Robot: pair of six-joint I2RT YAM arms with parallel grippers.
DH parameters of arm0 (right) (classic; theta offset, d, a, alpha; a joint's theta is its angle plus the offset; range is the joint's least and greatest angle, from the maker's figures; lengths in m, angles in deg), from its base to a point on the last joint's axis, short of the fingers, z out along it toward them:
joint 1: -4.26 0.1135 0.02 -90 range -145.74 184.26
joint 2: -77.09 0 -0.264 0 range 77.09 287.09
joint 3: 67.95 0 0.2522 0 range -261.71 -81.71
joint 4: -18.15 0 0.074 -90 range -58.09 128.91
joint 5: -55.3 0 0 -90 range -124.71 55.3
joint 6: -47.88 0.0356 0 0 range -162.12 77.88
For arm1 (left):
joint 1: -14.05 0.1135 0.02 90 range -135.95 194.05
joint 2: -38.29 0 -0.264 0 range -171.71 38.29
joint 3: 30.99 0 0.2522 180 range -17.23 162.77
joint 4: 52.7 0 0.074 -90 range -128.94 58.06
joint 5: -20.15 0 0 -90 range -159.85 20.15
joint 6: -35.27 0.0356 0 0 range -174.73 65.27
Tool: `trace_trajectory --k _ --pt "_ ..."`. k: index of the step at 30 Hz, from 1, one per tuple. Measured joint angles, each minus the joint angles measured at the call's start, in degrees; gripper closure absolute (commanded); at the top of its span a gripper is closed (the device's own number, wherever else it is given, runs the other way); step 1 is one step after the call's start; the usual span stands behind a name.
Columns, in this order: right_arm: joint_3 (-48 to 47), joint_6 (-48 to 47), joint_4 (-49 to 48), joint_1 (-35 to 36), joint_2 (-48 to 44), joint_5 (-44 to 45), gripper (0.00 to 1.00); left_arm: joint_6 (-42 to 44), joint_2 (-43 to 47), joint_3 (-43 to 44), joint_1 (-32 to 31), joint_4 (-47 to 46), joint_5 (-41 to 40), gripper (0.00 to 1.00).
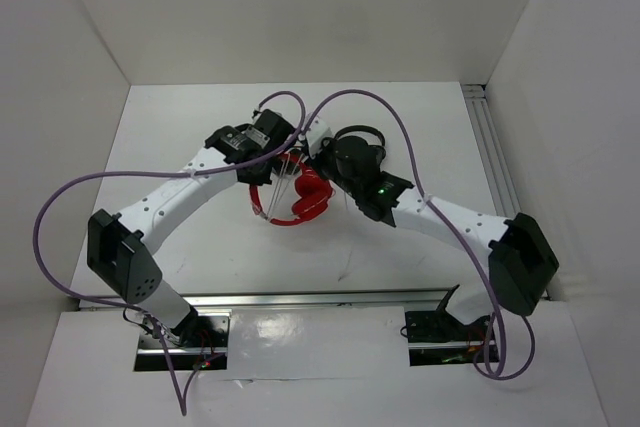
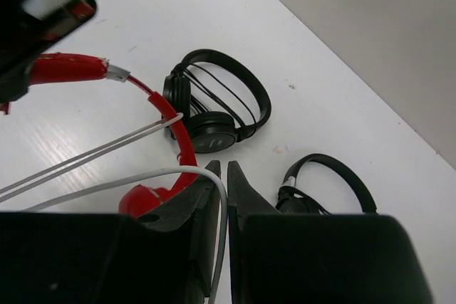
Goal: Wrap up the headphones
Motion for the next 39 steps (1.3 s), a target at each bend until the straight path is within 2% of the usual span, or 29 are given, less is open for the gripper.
trace_trajectory --k 6,15,22,32,36,39 --pt "-0.44 1.68 -3.78 -1.6 6.43 1.01 0.85 1.16 2.1 -1.29 -0.22 -0.07 0.46 1.0" --pt "-0.96 5.09 -4.81 -9.03 10.23 -0.52 0.85 1.27 8.55 -3.63 -2.49 -1.6 0.96 1.0" --pt "-1.9 7.34 -7.63 -11.23 12.09 -8.09 0.85 1.66 9.75 -4.22 -2.86 -0.9 2.86 1.0" --pt "-0.72 14.84 -16.02 -15.65 15.3 -24.2 0.84 4.04 11.72 -4.0 -4.07 -1.42 10.29 1.0" --pt "0.09 17.66 -19.3 -16.41 16.48 -28.57 0.96 4.42 11.82 -2.91 -4.39 -0.92 12.0 1.0" --pt "0.9 19.89 -22.67 -16.65 17.31 -31.54 0.97 4.46 12.07 -1.03 -4.7 -0.68 12.17 1.0"
